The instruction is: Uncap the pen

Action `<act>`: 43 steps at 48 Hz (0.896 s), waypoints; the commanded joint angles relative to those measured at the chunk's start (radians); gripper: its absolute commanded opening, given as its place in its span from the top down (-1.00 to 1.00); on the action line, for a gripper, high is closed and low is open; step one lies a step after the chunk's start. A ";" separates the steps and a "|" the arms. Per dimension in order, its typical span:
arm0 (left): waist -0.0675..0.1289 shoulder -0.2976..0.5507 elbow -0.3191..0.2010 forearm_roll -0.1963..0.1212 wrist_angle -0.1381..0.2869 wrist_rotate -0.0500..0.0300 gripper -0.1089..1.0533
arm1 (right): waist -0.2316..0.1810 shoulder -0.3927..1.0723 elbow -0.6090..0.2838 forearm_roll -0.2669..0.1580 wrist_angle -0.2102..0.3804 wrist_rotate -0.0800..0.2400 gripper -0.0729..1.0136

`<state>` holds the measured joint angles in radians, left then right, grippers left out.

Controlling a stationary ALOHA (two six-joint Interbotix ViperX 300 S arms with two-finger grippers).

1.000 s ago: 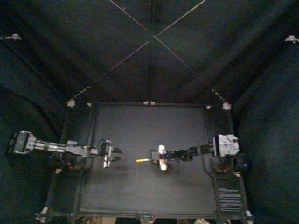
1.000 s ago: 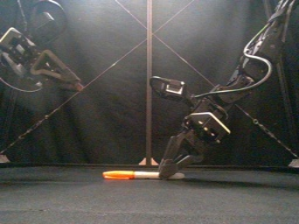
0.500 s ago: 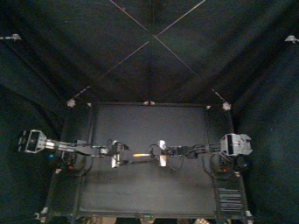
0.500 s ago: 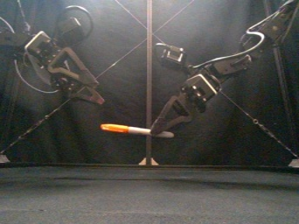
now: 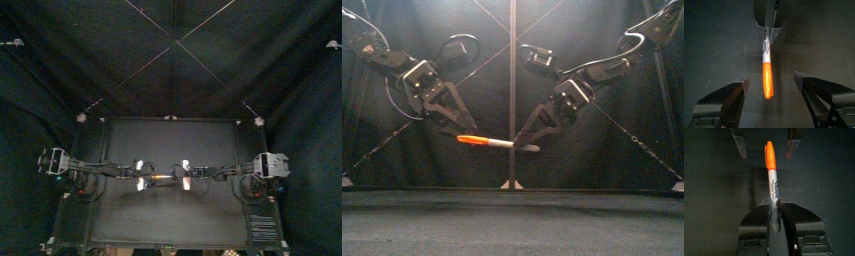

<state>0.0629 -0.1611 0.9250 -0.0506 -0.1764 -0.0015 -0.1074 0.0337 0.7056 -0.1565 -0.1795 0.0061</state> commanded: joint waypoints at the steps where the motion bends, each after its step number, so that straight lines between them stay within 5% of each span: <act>1: 0.015 0.028 -0.037 -0.012 -0.003 0.0015 -0.91 | 0.002 -0.034 -0.023 0.000 -0.005 0.002 -0.07; 23: 0.032 0.049 -0.046 -0.008 -0.002 0.0046 -0.10 | 0.002 -0.034 -0.008 0.000 -0.005 0.002 -0.07; 32: 0.035 0.018 -0.011 0.029 -0.002 0.0077 -0.06 | -0.005 -0.060 0.028 0.012 -0.005 0.003 -0.07; 43: 0.040 -0.064 0.064 0.034 -0.003 0.0077 -0.06 | -0.020 -0.144 0.101 0.032 -0.011 0.003 -0.07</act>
<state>0.0997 -0.1825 0.9833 -0.0184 -0.1733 0.0031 -0.1166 -0.0476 0.7946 -0.1319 -0.1795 0.0077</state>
